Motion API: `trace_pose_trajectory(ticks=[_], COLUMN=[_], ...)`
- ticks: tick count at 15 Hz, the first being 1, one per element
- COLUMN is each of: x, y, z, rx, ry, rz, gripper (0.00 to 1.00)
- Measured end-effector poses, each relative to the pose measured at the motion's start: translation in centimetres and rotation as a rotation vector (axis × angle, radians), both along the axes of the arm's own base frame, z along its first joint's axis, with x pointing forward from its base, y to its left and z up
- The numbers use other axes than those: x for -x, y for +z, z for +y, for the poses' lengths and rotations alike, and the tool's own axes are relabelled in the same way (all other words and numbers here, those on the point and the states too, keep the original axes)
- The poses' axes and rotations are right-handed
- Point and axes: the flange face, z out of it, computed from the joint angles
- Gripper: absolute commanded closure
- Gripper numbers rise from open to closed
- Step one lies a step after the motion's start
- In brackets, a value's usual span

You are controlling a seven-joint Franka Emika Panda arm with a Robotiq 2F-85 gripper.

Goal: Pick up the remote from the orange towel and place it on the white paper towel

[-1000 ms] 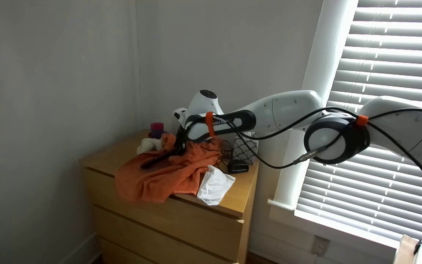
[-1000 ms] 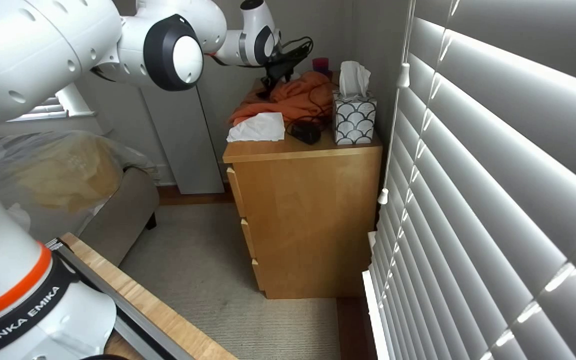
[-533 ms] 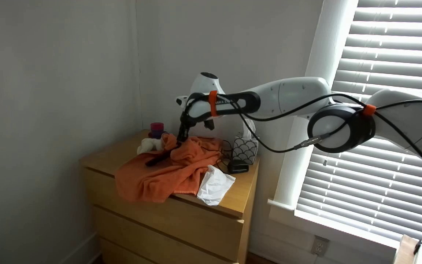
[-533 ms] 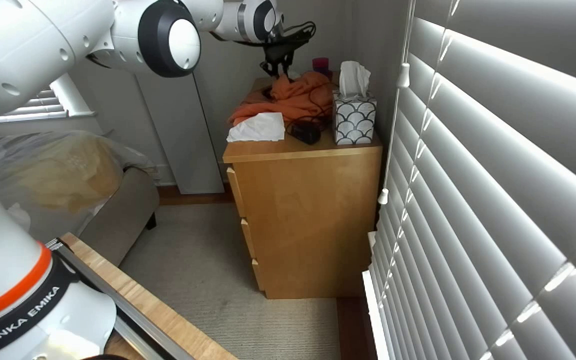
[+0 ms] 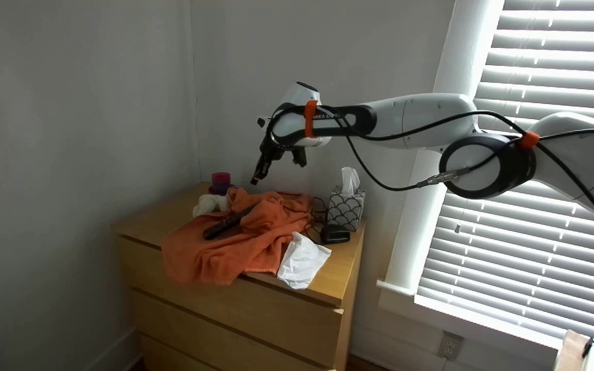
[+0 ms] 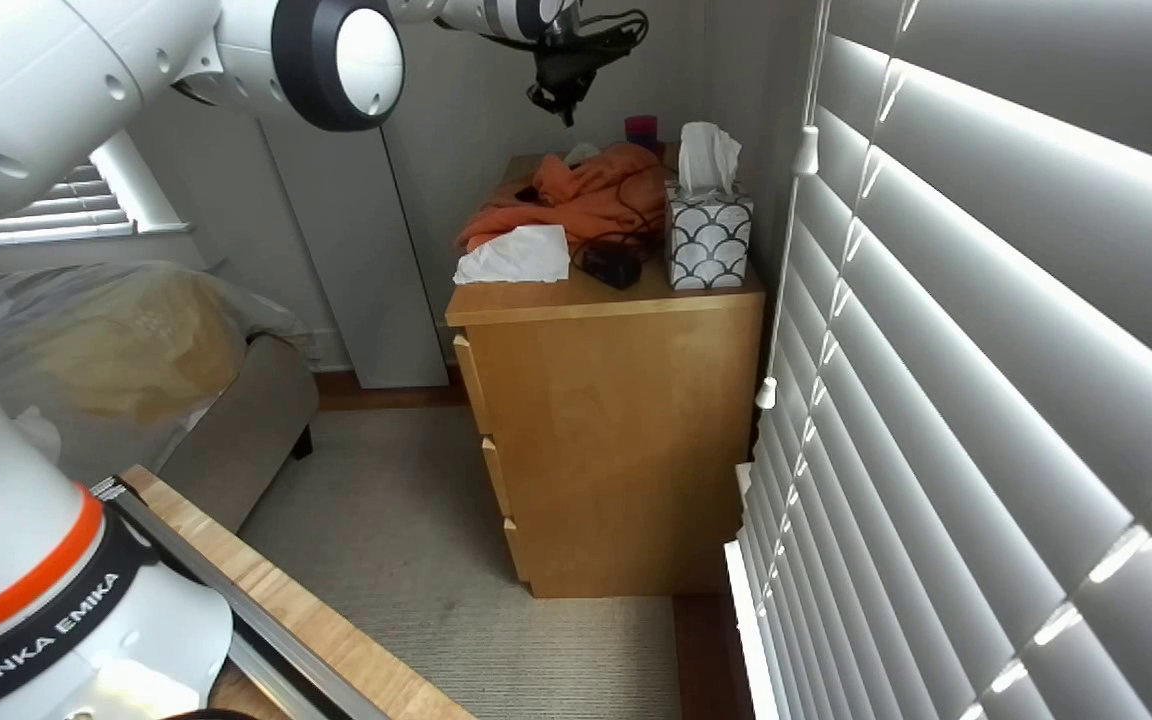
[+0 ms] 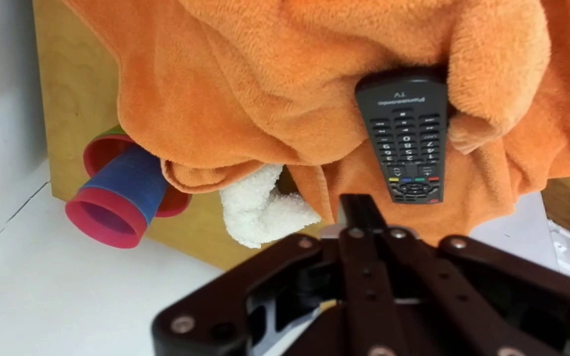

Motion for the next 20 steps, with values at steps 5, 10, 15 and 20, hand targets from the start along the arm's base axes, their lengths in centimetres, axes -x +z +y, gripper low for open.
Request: trace_pose_trajectory(ticks=[5,10,15,20], x=[-0.4,0.1,0.6,1.2], y=[-2.6,-7.4,-9.2,-10.4], z=[1.1,3.5,3.2,2.8], rx=[0.013,0.044,0.059,0.084], ry=[0.022,0.066,0.075,0.104], rz=[-0.093,-0.073,0.012,0.113], gripper=[0.46,0.09,0.0,0.43])
